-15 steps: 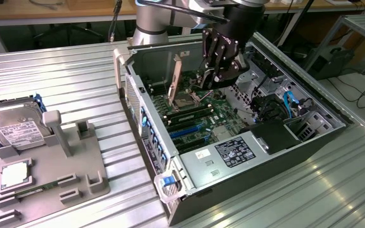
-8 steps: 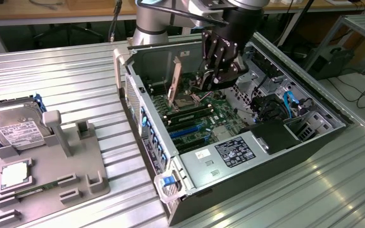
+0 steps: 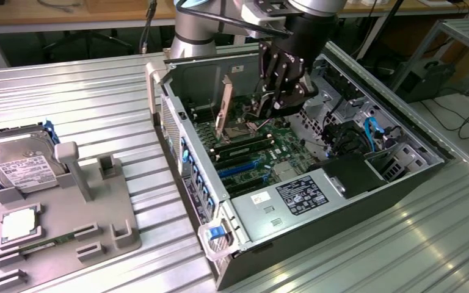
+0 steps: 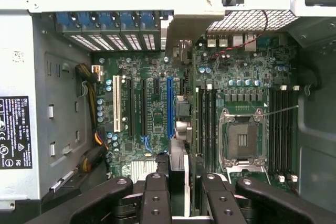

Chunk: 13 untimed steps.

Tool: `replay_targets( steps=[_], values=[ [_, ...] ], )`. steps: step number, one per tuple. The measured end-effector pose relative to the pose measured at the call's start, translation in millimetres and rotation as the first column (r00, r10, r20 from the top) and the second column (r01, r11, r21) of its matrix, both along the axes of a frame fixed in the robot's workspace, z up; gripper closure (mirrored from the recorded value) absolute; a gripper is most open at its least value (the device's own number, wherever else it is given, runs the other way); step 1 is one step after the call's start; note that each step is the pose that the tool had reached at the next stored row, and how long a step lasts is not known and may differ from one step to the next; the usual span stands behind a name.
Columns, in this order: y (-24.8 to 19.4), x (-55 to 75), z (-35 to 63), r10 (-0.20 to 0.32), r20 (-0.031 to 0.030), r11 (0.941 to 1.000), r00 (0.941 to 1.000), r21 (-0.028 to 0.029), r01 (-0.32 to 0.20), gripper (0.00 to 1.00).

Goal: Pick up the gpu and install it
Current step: 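Insert the gpu into the slot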

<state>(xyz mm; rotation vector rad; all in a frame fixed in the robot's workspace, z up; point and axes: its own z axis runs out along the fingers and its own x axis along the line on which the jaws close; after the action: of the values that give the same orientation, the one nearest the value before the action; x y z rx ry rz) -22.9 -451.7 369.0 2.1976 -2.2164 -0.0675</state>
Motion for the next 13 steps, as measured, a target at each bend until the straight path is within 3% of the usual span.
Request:
replay_targets(
  steps=[13],
  values=[
    [-0.1, 0.2, -9.4, 0.000, -0.0009, 1.0000, 1.0000, 0.0000, 0.000, 0.72]
  ],
)
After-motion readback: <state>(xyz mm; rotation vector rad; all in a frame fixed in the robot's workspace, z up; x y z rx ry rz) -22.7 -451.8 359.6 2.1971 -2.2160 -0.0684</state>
